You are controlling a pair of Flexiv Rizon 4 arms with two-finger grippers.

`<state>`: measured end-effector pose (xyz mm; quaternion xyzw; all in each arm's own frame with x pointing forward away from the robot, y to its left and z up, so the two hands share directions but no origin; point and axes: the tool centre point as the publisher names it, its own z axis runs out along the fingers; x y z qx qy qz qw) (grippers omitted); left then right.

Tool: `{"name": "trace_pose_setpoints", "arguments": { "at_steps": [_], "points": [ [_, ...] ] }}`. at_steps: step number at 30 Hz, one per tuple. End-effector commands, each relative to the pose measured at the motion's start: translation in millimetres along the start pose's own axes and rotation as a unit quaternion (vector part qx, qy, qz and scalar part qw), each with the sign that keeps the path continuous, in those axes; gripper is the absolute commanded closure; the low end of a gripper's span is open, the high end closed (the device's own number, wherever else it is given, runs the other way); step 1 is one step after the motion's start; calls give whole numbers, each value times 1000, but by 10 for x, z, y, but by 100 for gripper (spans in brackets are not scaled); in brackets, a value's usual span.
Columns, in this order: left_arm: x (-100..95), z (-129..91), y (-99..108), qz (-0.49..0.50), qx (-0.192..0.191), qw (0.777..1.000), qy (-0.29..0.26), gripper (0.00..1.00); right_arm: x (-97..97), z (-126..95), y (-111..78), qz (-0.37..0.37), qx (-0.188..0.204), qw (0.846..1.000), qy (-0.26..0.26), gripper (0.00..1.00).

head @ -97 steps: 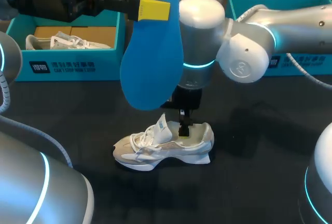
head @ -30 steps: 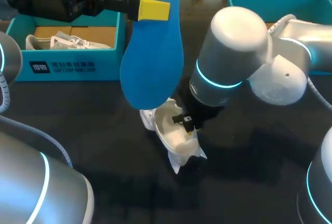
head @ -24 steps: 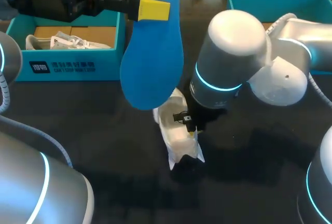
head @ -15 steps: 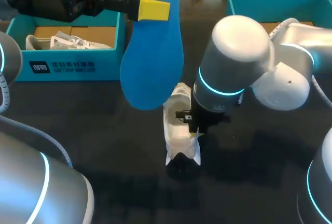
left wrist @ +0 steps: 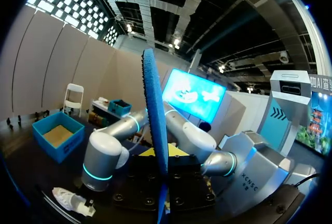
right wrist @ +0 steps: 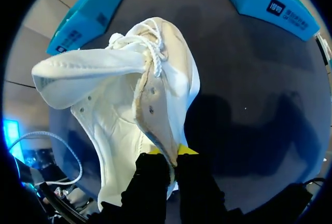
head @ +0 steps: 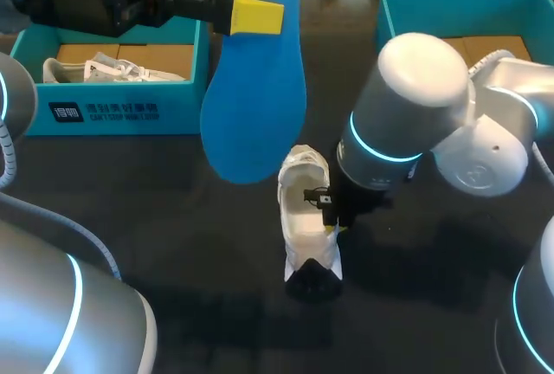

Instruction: Take the shoe out of the shoebox, open the shoe tongue, remove and reinsert the insole, then place the shoe into the shoebox

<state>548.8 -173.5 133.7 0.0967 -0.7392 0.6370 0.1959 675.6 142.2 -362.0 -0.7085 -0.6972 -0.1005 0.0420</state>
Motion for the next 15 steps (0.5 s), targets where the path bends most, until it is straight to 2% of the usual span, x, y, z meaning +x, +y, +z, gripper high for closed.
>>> {"name": "trace_pose_setpoints", "arguments": {
  "at_steps": [1,8,12,13,14,15],
  "points": [
    [-2,6,-9,0,-1,1000,0,100,-52,143,24,-8,7,1000,18,100],
    [-2,6,-9,0,-1,1000,0,100,-123,324,48,-25,21,999,33,100],
    [-2,6,-9,0,-1,1000,0,100,-150,349,32,-23,23,999,39,100],
    [-2,6,-9,0,-1,1000,0,100,-156,353,28,-23,23,999,40,97],
    [-2,6,-9,0,-1,1000,0,100,-161,355,24,-21,23,999,42,78],
    [-2,6,-9,0,-1,1000,0,100,-166,353,20,-20,23,999,44,53]
  ]
}}
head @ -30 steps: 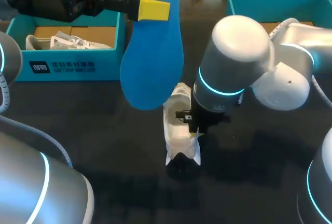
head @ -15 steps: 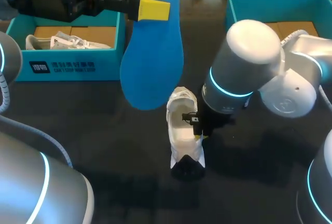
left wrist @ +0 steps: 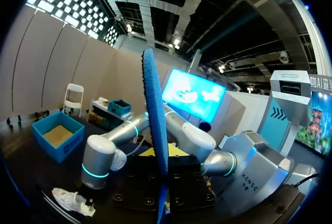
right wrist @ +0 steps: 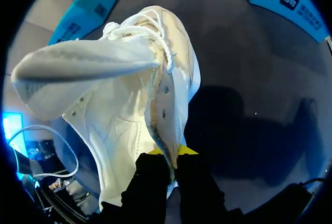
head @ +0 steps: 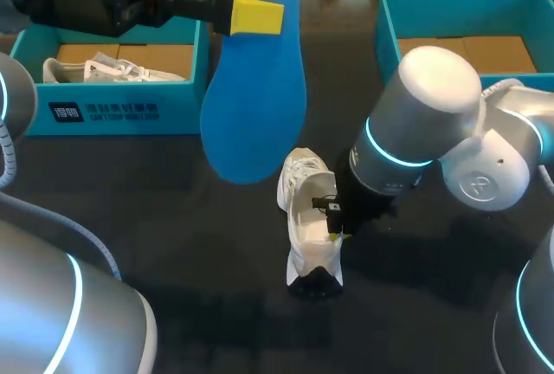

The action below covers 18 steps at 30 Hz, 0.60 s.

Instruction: Take the shoe out of the shoebox, open the shoe tongue, remove and reinsert the insole, then place the shoe into the shoebox

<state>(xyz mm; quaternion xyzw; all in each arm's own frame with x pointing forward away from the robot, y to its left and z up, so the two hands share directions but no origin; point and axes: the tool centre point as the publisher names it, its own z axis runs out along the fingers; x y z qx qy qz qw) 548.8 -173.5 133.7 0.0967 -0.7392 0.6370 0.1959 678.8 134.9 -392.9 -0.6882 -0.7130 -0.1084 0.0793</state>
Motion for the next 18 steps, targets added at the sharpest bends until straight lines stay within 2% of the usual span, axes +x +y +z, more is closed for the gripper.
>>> {"name": "trace_pose_setpoints", "arguments": {
  "at_steps": [1,3,8,14,18],
  "points": [
    [-2,6,-10,0,-1,1000,0,100,-39,38,2,3,-2,1000,13,0],
    [-2,6,-10,0,-1,1000,0,100,-25,-26,-19,2,-9,1000,22,0],
    [-2,6,-10,0,-1,1000,0,100,-18,-387,-62,32,-1,999,41,0],
    [-2,6,-10,0,-1,1000,0,100,-70,-842,-68,28,6,993,117,0],
    [-2,6,-10,0,-1,1000,0,100,-70,-866,-71,30,7,993,111,0]
  ]
}}
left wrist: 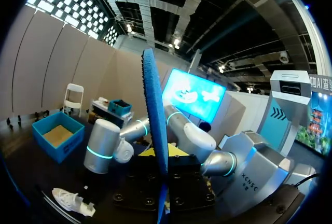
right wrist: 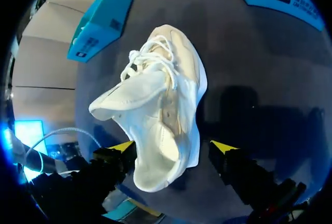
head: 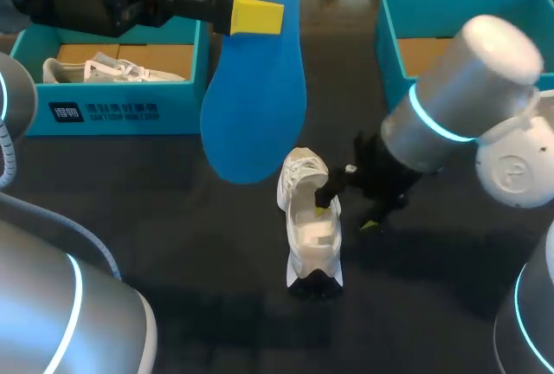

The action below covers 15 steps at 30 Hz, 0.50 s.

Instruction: Take the shoe out of the shoebox, open the shoe tongue, remove and reinsert the insole, then place the shoe into the shoebox

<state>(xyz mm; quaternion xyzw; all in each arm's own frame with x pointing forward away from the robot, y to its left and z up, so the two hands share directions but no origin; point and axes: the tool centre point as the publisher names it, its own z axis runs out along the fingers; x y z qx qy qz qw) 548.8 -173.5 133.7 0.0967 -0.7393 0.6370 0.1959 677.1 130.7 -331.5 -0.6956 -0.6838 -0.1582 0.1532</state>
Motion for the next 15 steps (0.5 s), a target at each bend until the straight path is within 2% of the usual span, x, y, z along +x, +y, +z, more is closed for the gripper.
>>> {"name": "trace_pose_setpoints", "arguments": {
  "at_steps": [1,8,9,10,12,15],
  "points": [
    [-2,6,-10,0,-1,1000,0,100,-147,-291,-77,-1,-4,1000,23,0],
    [-2,6,-10,0,-1,1000,0,100,-147,-291,-77,-1,-4,1000,23,0],
    [-2,6,-10,0,-1,1000,0,100,-101,-268,-36,-3,-12,996,86,0],
    [-2,6,-10,0,-1,1000,0,100,-45,-312,-2,-12,-25,994,109,0],
    [-2,6,-10,0,-1,1000,0,100,67,-467,70,-27,-38,991,126,0],
    [-2,6,-10,0,-1,1000,0,100,127,-744,157,-37,-61,984,166,0]
  ]
}}
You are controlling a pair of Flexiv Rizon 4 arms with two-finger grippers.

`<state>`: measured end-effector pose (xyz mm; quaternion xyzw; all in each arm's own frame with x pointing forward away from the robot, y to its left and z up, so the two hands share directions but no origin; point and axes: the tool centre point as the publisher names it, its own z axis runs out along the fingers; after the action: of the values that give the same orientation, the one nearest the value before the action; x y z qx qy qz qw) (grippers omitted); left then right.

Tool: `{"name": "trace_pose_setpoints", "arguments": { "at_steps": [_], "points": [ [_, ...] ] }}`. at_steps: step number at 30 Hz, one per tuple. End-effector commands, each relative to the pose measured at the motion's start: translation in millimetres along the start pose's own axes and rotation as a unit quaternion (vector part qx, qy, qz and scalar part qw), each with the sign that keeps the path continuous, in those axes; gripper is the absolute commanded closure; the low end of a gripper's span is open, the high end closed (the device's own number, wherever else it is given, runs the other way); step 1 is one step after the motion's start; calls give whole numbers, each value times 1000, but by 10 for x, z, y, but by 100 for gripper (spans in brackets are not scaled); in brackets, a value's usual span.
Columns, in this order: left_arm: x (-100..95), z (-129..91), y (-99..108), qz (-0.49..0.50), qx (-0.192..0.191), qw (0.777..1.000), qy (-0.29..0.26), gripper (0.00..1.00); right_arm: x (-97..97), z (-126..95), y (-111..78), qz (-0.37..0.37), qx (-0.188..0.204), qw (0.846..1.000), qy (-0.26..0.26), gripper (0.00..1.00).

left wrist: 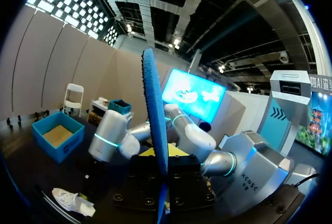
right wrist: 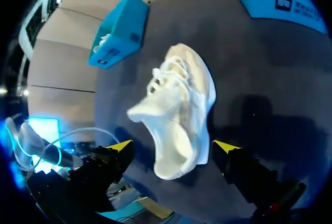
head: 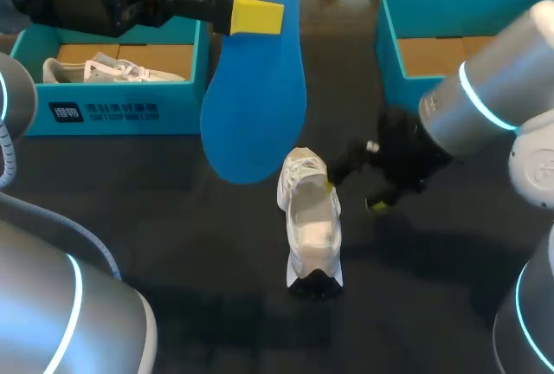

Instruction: Take the shoe out of the shoebox, open the shoe tongue, remove and reinsert the insole, then place the shoe into the shoebox

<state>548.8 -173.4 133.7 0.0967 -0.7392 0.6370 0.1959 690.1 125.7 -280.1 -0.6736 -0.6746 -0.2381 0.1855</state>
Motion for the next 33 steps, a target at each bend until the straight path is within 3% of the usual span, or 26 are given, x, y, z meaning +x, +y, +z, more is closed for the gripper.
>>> {"name": "trace_pose_setpoints", "arguments": {
  "at_steps": [1,5,10,11,18,22,27,31,33],
  "points": [
    [-2,6,-10,0,-1,1000,0,100,12,-317,62,-19,-32,994,99,0],
    [-2,6,-10,0,-1,1000,0,100,115,-658,176,-24,-44,989,138,0],
    [-2,6,-10,0,-1,1000,0,100,157,-884,291,-24,-58,979,194,0],
    [-2,6,-10,0,-1,1000,0,100,149,-911,315,-24,-62,973,222,0],
    [-2,6,-10,0,-1,1000,0,100,149,-911,315,-24,-62,973,222,0],
    [-146,-7,-45,105,36,994,-20,100,149,-911,315,-24,-62,973,222,0],
    [-334,-48,-37,280,59,957,-40,100,210,-1048,409,2,-43,962,269,0],
    [-460,-111,-38,364,76,928,-10,100,303,-1234,478,9,-34,955,294,0],
    [-534,-132,-19,426,83,901,-2,100,332,-1282,524,21,-23,948,316,0]
  ]
}}
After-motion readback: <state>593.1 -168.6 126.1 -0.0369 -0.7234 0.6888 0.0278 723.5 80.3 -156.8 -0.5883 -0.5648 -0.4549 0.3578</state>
